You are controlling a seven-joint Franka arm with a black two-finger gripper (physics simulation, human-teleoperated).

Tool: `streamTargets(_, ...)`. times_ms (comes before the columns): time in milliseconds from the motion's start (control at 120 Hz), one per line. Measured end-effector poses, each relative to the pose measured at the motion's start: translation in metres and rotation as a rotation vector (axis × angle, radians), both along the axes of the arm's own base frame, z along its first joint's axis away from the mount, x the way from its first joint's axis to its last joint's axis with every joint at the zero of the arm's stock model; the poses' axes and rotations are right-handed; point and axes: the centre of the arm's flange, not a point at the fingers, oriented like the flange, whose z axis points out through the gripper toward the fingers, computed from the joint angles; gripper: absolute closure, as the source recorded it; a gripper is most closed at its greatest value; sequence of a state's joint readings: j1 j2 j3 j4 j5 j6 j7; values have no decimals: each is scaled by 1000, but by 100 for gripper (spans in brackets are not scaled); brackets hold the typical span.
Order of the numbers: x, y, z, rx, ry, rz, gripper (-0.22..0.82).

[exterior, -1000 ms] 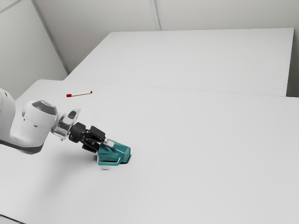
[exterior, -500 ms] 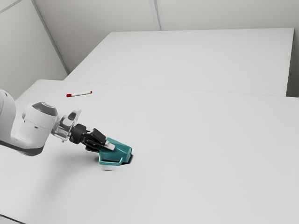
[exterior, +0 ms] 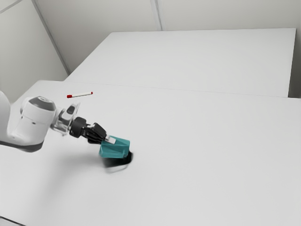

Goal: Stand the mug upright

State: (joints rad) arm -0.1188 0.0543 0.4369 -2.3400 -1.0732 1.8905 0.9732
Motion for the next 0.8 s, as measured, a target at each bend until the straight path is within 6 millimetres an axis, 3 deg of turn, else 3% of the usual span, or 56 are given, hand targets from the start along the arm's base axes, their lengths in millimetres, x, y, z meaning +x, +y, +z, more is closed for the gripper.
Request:
streamTargets(167, 13, -4, 33, 26, -73, -22, 77)
streamTargets(275, 33, -1, 77, 127, -147, -92, 77)
streamTargets(367, 38, -3, 104, 256, -173, -180, 77)
streamTargets(508, 49, -37, 136, 510, -203, -391, 77)
streamTargets(650, 59, -75, 143, 722, -224, -559, 78)
streamTargets(800, 67, -87, 133, 868, -224, -636, 78)
